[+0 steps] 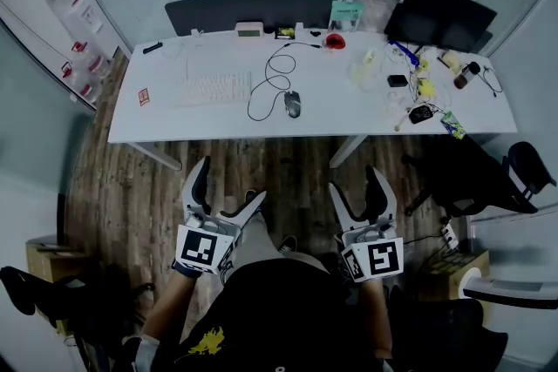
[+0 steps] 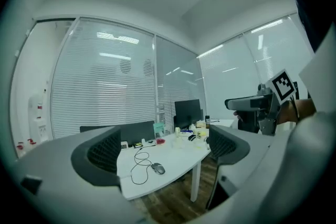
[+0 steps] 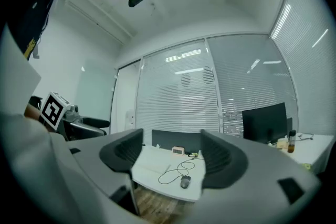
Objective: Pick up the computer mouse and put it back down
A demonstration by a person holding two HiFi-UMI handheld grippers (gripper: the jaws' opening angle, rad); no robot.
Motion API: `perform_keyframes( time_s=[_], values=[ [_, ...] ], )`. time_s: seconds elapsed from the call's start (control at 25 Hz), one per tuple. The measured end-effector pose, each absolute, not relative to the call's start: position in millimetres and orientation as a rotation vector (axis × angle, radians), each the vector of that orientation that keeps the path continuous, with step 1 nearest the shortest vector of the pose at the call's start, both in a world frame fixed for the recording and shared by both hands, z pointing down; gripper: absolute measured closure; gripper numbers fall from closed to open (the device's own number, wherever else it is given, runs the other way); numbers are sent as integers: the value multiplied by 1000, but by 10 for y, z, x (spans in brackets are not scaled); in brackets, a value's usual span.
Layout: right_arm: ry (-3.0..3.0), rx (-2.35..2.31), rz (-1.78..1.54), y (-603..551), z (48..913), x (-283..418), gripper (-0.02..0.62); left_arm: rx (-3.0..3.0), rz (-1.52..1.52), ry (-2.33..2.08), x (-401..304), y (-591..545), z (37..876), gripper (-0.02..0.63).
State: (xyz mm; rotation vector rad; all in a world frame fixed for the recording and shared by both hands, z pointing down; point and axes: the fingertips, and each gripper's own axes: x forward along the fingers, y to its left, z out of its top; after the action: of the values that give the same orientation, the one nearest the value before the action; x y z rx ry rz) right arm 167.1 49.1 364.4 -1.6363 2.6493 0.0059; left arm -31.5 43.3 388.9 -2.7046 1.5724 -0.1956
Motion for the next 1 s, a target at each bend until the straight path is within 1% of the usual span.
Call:
perform_keyframes(
  time_s=[0.08, 0.12, 0.24, 0.56, 0.88, 1.0],
  values=[
    [2625, -1618, -26, 468, 3638, 1651, 68, -2678, -185, 1568, -340, 411, 3852, 81],
    [2613, -1622, -26, 460, 3633, 1648, 5, -2675, -186, 1561, -347, 401, 3839, 70],
    [2605, -1655, 2, 445, 3651, 1646, -3, -2683, -187, 1568, -399, 382, 3859, 60],
    [2649, -1687, 23, 412, 3731, 1620, -3, -2706, -187, 1632, -504, 277, 3987, 61],
    [2645, -1728, -7, 206, 3718, 1621, -3, -2673, -162, 1628, -595, -14, 3881, 61],
    [2665, -1726, -16, 52, 3701, 1549, -3, -2640, -86, 1632, -625, -141, 3766, 61]
  ],
)
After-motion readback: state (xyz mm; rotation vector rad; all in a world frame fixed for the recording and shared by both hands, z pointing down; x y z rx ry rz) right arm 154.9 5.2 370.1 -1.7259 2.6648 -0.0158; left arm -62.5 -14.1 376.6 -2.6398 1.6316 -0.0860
